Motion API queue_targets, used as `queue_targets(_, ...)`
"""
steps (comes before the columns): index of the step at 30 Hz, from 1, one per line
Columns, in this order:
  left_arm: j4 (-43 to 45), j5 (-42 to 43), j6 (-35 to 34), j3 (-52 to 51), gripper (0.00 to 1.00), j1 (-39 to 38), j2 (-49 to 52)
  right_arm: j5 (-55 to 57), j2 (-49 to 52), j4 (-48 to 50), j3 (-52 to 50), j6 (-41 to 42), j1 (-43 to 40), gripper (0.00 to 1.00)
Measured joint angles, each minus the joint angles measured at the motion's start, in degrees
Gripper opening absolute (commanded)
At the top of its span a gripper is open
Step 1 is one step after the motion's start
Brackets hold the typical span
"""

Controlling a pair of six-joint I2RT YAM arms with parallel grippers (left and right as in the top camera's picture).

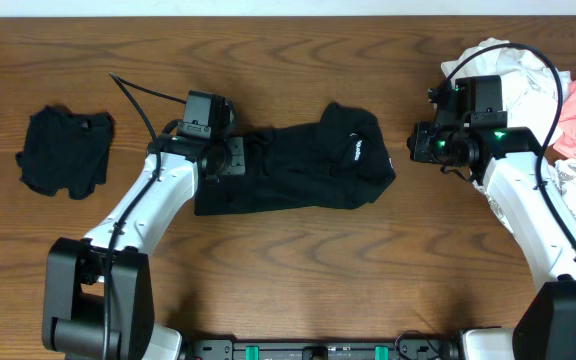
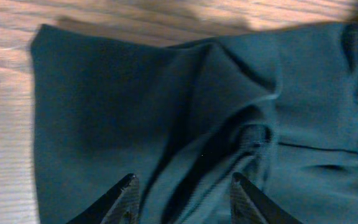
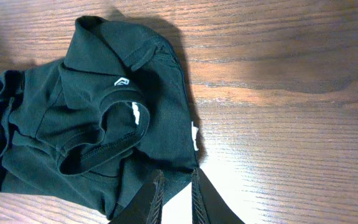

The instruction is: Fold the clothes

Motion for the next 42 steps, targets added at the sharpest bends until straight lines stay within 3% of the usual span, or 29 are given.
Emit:
queue_targets(6, 0.6, -1.5, 0.0, 0.0, 0.48, 0.0, 0.2, 0.0, 0.0, -0.5, 0.0, 0.0, 0.0, 0.15)
queue_targets(16, 1.7, 10.4, -0.1, -0.2, 0.48, 0.0, 4.3, 0.0, 0.0, -1.5, 0.0, 0.0, 0.0, 0.15)
queue_targets(24, 7.1, 30.2, -1.3, -0.3, 0.48, -0.1, 4.3, 0.0, 0.0, -1.3, 0.0, 0.0, 0.0, 0.16)
queue_targets(29, 7.4, 37.4, -1.8, -0.3, 0.48, -0.3, 4.3, 0.2, 0.0, -1.2, 0.0, 0.0, 0.0, 0.16)
queue_targets(32, 7.5, 36.1, -1.8, -0.3, 0.48, 0.3, 4.3, 0.3, 0.0, -1.3, 0.0, 0.0, 0.0, 0.16)
queue_targets(42, 11.2, 19.9, 1.1, -0.4, 0.48, 7.6, 4.3, 0.5, 0.0, -1.7, 0.0, -0.1, 0.0, 0.17)
